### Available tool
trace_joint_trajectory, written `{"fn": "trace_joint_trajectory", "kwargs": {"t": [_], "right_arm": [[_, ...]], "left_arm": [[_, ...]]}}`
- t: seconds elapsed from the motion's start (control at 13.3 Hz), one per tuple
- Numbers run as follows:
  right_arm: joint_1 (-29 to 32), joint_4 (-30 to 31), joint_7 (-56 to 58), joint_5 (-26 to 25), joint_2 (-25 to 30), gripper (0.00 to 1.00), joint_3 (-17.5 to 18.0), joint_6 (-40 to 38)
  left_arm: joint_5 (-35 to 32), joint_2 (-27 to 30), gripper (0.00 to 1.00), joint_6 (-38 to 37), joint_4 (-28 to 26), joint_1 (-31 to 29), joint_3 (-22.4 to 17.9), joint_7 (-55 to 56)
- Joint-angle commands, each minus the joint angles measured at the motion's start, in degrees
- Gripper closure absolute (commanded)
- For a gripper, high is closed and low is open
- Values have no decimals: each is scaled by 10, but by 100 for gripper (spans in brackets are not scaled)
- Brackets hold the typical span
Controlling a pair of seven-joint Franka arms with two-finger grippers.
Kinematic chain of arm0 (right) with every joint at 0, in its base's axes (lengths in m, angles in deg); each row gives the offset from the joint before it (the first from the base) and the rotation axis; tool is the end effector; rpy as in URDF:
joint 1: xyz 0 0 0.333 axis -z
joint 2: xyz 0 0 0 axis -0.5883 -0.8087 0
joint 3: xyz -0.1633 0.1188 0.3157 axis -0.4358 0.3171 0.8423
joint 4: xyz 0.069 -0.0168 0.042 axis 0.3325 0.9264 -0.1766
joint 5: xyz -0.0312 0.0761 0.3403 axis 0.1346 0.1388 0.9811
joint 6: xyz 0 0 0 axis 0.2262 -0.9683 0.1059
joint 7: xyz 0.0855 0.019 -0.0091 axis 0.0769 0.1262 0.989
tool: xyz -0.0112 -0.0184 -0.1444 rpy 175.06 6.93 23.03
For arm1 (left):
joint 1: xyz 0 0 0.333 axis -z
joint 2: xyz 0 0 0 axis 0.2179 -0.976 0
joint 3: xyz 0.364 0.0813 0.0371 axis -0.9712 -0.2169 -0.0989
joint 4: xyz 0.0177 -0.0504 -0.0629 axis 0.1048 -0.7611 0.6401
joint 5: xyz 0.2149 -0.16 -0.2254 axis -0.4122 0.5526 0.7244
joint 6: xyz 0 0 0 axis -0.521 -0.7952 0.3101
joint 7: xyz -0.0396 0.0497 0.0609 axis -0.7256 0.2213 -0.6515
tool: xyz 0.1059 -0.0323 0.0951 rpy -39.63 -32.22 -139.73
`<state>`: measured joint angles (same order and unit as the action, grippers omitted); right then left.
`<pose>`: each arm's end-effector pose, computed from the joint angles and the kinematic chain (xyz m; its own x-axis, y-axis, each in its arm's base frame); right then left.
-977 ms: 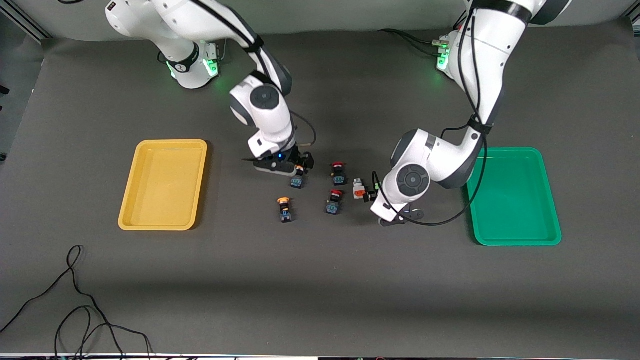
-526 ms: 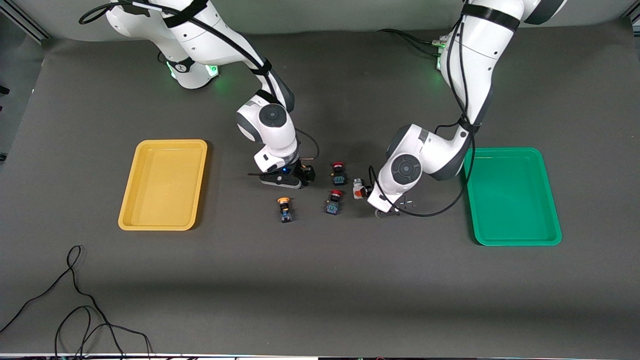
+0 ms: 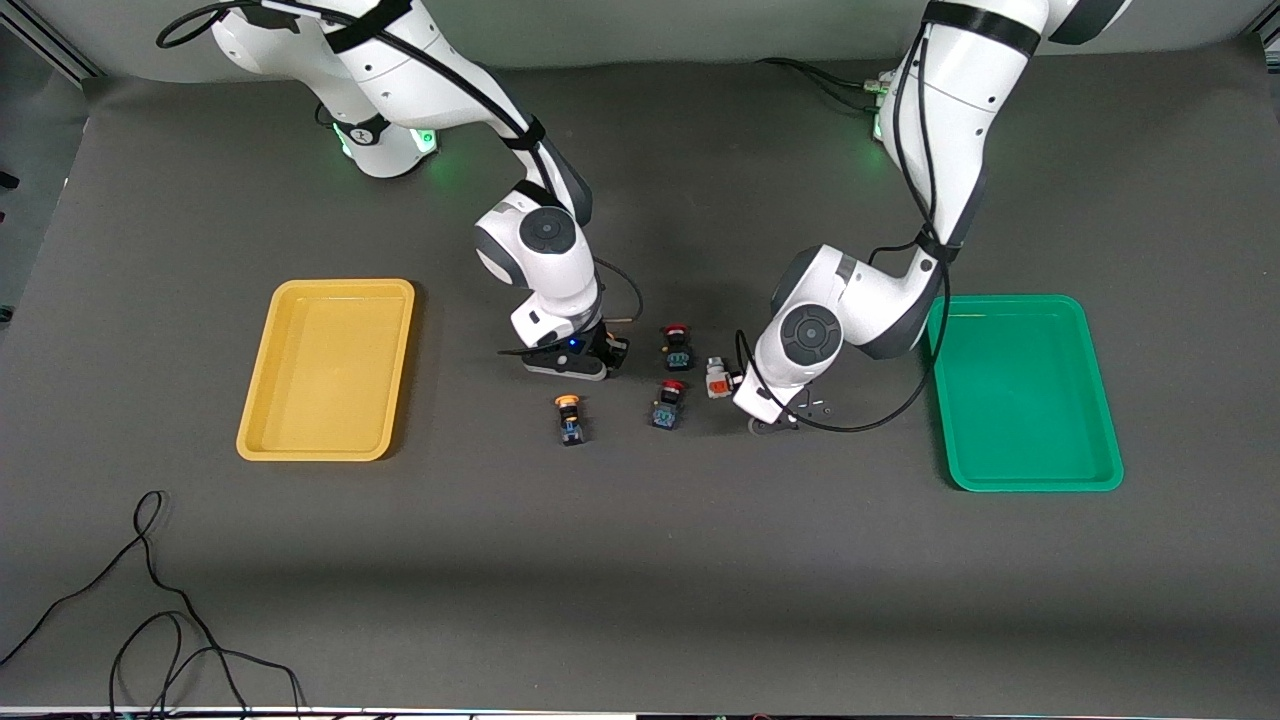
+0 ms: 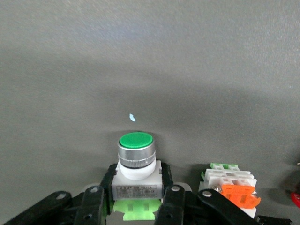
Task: Place green and yellow buttons in trays
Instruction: 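Carry the yellow-cap button to the yellow tray while the left gripper carries the green button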
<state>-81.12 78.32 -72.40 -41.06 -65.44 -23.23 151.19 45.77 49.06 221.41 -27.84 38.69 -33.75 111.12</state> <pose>0.4751 0.4204 0.2311 0.9609 -0.2245 0.1621 -0.2183 -0.9743 -0.0555 0.5356 -0.3366 0.2257 0.9601 0.2278 -0.1620 0.2314 -0.9728 0.0032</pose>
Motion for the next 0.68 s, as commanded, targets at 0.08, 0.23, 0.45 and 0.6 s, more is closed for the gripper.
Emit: {"fn": "trace_joint_trajectory", "kwargs": {"t": [0.08, 0.23, 0.45, 0.6], "right_arm": [[2, -82, 33, -11, 64, 76, 0, -198], [6, -134, 85, -4, 90, 76, -4, -304], [68, -165, 237, 64, 138, 76, -8, -398], [121, -161, 370, 73, 169, 76, -24, -432]], "left_arm": [[-9, 120, 100, -157, 5, -16, -8, 5], [-10, 181, 100, -289, 45, -33, -8, -6], [-10, 208, 100, -468, 158, -94, -8, -88], [-35, 208, 100, -517, 194, -161, -8, -214]]}}
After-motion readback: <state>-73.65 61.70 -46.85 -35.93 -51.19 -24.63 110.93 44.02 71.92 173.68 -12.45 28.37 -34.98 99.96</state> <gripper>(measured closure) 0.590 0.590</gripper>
